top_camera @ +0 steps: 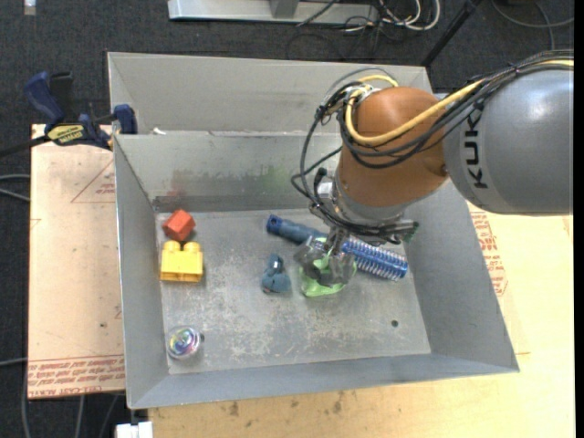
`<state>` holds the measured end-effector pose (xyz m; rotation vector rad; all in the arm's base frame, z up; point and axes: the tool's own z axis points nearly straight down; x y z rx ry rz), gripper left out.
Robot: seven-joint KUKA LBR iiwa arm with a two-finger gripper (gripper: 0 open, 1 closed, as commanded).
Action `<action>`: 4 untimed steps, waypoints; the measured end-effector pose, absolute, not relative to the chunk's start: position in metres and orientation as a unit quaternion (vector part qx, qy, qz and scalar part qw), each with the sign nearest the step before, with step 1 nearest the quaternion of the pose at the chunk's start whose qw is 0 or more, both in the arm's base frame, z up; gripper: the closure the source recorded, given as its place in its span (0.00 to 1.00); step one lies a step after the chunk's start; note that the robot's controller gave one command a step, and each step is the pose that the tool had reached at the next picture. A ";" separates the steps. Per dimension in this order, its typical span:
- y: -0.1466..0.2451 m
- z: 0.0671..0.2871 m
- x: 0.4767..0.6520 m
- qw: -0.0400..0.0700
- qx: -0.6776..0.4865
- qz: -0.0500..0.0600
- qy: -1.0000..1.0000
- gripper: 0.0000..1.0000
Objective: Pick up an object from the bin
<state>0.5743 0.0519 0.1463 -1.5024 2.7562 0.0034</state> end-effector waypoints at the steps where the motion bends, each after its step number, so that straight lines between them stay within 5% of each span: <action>1: 0.052 0.146 0.574 0.001 -0.479 0.001 0.878 0.00; 2: 0.054 0.147 0.588 0.002 -0.554 0.000 0.833 0.00; 3: 0.050 0.129 0.648 0.002 -0.691 0.000 0.723 0.00; 4: 0.056 0.068 0.611 0.000 -0.826 0.002 0.564 0.00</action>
Offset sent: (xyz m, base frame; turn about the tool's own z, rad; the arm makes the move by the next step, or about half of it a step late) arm 0.0000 0.0000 0.0000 0.0000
